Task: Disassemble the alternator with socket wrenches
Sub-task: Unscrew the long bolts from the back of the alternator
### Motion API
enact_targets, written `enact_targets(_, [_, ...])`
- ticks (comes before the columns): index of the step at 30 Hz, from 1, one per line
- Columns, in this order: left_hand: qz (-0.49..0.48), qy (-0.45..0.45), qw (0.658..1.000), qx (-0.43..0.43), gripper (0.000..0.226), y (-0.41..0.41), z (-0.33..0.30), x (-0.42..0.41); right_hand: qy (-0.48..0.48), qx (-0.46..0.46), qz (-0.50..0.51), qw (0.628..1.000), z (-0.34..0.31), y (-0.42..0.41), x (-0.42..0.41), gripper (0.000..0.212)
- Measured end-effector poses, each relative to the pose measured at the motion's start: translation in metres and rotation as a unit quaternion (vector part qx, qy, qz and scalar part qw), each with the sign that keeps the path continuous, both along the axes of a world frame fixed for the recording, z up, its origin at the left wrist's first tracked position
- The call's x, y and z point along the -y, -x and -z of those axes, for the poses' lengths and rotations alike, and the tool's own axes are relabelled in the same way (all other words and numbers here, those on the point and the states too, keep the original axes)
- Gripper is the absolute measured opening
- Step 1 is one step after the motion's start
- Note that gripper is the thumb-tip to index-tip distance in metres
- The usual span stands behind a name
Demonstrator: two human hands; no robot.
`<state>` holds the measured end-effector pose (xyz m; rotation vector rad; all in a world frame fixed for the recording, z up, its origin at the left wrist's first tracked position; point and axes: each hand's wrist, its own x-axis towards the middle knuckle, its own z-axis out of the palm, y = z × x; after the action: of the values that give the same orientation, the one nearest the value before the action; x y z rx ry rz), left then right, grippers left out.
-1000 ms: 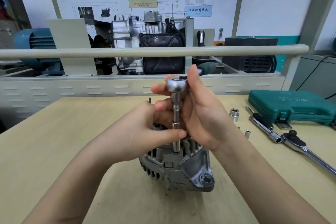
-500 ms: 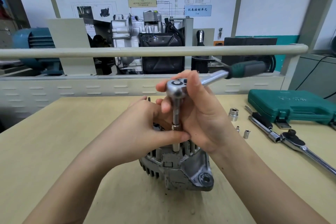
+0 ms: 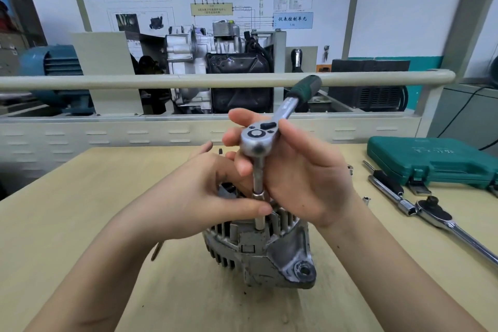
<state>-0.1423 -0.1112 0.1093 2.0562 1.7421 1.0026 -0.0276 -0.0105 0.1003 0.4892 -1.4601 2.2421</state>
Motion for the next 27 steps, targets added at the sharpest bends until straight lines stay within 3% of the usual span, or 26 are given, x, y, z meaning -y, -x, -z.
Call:
enact_targets(11, [-0.019,-0.033,0.999,-0.011,0.071,-0.0038,-0.0022,0.0011,-0.005,-0.071,0.046,0.996,0.0054,0.0032,0.0066,0.024])
enact_targets(13, [-0.027,-0.025,0.999,0.012,0.064,-0.0037,-0.0005,0.0008,0.006,-0.059,0.046,0.997,0.0055,0.0035,0.0069,0.023])
enact_targets(17, [-0.033,-0.021,0.998,0.047,0.030,-0.0052,0.0032,-0.0007,0.020,0.009,0.086,0.996,0.0046,0.0067,0.0076,0.033])
enact_targets(20, [-0.019,-0.015,0.999,0.044,0.031,-0.0037,0.0052,-0.0031,0.026,0.021,0.096,0.995,0.0042,0.0057,0.0039,0.040])
enact_targets(24, [-0.024,-0.020,0.999,0.029,0.025,-0.0035,0.0046,-0.0035,0.035,0.008,0.080,0.996,0.0059,0.0057,0.0012,0.031])
enact_targets(27, [-0.023,-0.044,0.999,0.020,0.038,-0.0067,0.0063,-0.0038,0.052,-0.036,0.046,0.997,0.0078,0.0049,-0.0001,0.029])
